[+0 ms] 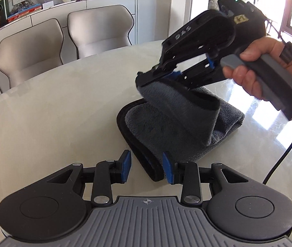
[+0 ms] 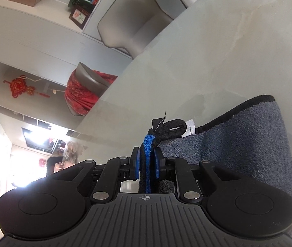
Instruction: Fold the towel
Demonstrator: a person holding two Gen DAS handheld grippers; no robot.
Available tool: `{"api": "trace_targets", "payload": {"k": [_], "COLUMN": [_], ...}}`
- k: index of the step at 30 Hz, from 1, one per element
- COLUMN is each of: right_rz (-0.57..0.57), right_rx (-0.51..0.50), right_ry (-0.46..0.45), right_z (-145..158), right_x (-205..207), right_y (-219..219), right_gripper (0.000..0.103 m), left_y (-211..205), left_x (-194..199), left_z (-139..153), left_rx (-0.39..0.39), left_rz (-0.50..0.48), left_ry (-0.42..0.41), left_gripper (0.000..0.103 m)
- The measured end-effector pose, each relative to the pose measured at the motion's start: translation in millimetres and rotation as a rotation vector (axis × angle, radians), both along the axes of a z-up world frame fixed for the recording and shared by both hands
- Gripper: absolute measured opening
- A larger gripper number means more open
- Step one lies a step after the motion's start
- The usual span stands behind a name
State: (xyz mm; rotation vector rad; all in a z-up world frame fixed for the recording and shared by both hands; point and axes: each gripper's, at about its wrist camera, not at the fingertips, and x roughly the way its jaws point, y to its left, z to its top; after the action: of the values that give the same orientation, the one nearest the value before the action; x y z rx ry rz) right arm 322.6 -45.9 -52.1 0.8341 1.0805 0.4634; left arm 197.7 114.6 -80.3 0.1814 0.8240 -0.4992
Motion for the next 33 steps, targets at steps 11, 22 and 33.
{"api": "trace_targets", "payload": {"k": [11, 22, 33], "right_rz": [0.206, 0.467, 0.579], "right_rx": [-0.142, -0.338, -0.315], "right_ry": [-0.159, -0.281, -0.371], "right_z": [22, 22, 25], "right_x": [-29, -86, -113], "right_y": [-15, -12, -1], "right_gripper": [0.032, 0.032, 0.041], "left_y": [-1, 3, -44], "left_x": [-1, 2, 32], "left_z": [0, 33, 17], "left_rx": [-0.016, -0.011, -0.078], "left_rz": [-0.038, -0.027, -0.036], "left_ry": [0.033, -0.019, 0.021], "left_gripper": [0.043, 0.053, 0.055]}}
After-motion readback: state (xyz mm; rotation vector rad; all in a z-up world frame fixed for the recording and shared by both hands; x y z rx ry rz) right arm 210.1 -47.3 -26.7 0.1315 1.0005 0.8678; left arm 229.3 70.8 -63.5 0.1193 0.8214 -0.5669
